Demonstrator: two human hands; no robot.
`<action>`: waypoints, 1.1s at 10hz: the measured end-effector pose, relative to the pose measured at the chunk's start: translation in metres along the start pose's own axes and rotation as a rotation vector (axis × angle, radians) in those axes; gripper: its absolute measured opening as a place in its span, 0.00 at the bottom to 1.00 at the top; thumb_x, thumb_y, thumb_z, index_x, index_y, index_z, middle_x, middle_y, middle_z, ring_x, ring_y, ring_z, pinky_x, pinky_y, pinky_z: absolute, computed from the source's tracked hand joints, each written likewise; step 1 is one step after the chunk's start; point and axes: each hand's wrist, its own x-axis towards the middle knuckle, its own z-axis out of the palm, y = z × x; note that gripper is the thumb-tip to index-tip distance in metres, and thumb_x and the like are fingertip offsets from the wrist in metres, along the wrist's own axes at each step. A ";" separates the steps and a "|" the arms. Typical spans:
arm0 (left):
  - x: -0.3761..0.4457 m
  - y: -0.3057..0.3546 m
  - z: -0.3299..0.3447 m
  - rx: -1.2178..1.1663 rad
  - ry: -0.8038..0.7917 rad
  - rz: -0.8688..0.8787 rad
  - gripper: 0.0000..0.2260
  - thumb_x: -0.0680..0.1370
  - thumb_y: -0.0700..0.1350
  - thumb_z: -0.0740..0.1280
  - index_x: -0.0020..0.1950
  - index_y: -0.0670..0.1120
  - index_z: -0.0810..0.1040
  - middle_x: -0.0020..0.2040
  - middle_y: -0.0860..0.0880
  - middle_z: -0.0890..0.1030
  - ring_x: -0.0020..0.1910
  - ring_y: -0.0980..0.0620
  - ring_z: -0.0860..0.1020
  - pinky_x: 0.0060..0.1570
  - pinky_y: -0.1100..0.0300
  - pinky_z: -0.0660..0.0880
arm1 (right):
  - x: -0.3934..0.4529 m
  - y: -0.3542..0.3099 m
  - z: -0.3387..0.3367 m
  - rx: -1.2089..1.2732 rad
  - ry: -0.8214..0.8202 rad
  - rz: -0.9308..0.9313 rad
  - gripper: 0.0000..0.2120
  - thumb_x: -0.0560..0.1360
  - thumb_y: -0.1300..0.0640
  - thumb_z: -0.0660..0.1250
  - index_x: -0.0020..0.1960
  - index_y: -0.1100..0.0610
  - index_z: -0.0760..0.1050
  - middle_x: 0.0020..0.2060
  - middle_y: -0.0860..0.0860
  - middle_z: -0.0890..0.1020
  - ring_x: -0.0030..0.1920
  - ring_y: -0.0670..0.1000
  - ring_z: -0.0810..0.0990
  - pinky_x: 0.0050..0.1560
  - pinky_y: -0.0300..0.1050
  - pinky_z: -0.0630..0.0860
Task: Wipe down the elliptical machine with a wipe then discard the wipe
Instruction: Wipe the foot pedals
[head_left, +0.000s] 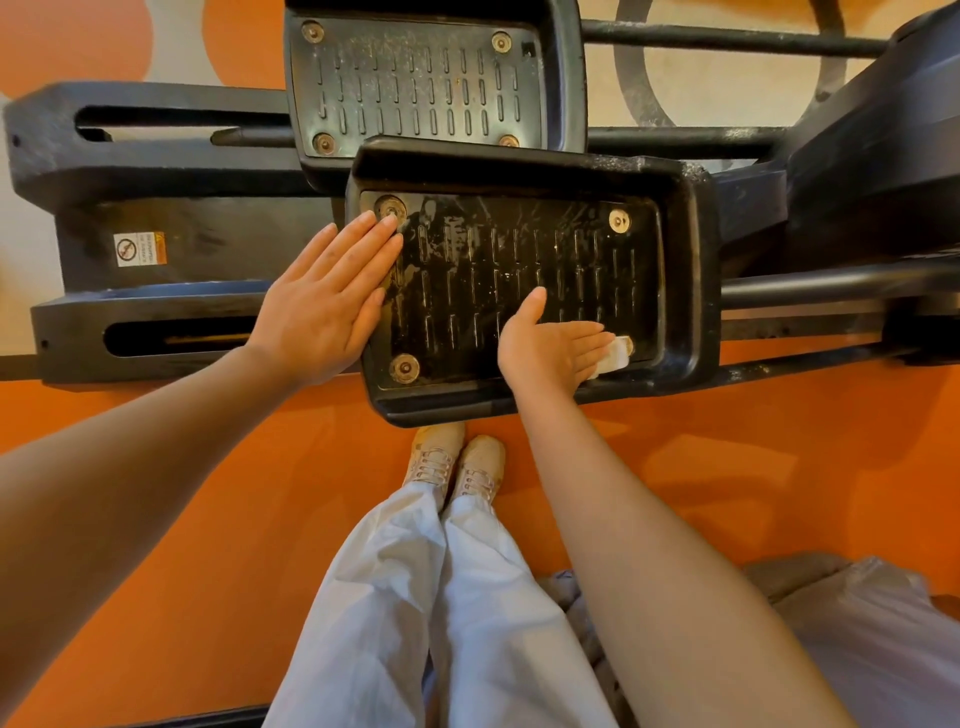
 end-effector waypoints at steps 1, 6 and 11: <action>0.001 0.000 0.000 -0.001 -0.003 -0.003 0.24 0.85 0.50 0.46 0.79 0.42 0.59 0.79 0.43 0.59 0.80 0.45 0.54 0.77 0.43 0.54 | 0.011 0.000 -0.012 -0.021 0.024 0.052 0.40 0.82 0.37 0.44 0.77 0.66 0.33 0.77 0.60 0.35 0.78 0.57 0.35 0.76 0.52 0.37; 0.001 0.002 0.000 0.016 -0.012 -0.017 0.24 0.85 0.50 0.47 0.79 0.42 0.59 0.79 0.43 0.59 0.80 0.46 0.53 0.77 0.44 0.53 | 0.035 0.013 -0.019 -0.021 0.046 0.009 0.39 0.82 0.39 0.44 0.77 0.66 0.34 0.77 0.61 0.36 0.78 0.57 0.36 0.77 0.51 0.38; 0.001 0.003 -0.001 0.051 -0.025 -0.016 0.24 0.85 0.50 0.46 0.79 0.42 0.58 0.79 0.43 0.58 0.80 0.45 0.53 0.78 0.45 0.52 | 0.059 0.027 -0.038 -0.007 0.078 -0.012 0.37 0.83 0.41 0.47 0.78 0.65 0.37 0.78 0.59 0.40 0.78 0.57 0.40 0.78 0.56 0.46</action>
